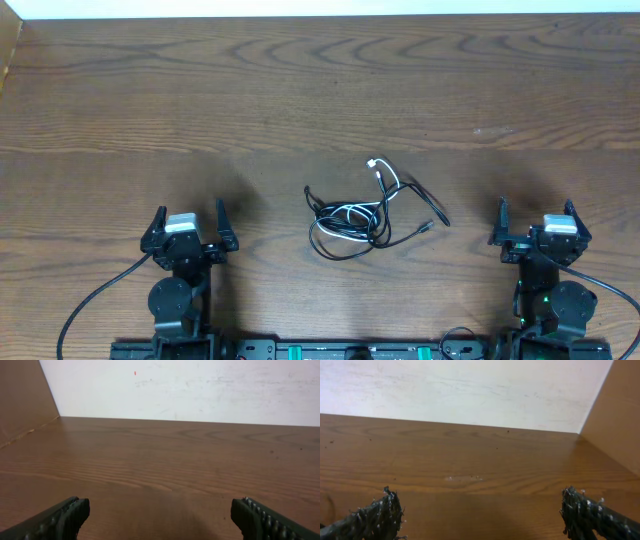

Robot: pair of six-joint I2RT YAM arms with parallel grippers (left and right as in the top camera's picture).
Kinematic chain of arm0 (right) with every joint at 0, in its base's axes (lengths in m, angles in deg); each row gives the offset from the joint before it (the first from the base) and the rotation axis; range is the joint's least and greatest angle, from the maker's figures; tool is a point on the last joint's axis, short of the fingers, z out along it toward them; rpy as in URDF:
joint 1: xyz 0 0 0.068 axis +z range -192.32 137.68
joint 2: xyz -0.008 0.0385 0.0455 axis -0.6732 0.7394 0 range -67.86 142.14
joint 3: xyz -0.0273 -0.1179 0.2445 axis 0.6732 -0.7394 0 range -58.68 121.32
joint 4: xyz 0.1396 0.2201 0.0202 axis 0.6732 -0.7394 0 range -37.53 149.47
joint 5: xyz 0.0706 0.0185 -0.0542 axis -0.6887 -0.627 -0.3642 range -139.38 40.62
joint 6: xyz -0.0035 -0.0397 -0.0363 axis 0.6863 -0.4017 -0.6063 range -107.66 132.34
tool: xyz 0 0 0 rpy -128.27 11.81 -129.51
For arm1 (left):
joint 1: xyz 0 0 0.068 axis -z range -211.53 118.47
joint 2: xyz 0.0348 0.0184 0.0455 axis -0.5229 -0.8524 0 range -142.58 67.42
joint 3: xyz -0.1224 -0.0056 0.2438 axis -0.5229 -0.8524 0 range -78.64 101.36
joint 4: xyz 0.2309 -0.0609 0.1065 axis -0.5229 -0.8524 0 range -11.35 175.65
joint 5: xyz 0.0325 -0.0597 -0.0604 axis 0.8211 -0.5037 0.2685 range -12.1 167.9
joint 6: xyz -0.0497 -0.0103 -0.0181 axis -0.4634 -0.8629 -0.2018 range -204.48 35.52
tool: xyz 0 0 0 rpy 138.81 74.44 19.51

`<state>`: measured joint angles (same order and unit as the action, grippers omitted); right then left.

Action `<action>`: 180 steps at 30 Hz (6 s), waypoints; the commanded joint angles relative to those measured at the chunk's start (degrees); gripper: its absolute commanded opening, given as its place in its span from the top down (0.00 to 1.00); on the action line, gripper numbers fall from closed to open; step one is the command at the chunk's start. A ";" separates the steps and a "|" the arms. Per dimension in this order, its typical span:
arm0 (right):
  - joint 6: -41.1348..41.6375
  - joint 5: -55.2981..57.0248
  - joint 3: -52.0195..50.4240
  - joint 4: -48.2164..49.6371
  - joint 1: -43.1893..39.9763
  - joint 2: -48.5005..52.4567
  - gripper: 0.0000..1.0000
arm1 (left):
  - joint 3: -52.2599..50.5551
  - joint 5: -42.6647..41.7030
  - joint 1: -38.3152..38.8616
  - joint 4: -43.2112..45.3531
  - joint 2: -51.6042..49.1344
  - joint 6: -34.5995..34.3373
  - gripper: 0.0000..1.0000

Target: Untangle cables

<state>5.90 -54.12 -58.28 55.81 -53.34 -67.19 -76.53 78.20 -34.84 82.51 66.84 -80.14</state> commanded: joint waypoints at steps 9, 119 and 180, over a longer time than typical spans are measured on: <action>0.59 -0.35 -0.11 -0.22 -0.24 -0.28 0.01 | -1.88 -0.09 0.13 -1.01 0.28 -0.28 0.02; 0.59 -0.35 -0.11 -0.22 -0.24 -0.28 0.01 | 42.03 -16.83 0.13 -32.65 -33.40 -19.69 0.02; 0.59 -0.35 -0.11 -0.22 -0.24 -0.28 0.01 | 41.94 -22.62 0.13 -48.48 -42.42 -57.55 0.02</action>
<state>5.90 -54.14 -58.28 55.78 -53.34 -67.17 -35.75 56.41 -34.84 32.74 26.21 -130.96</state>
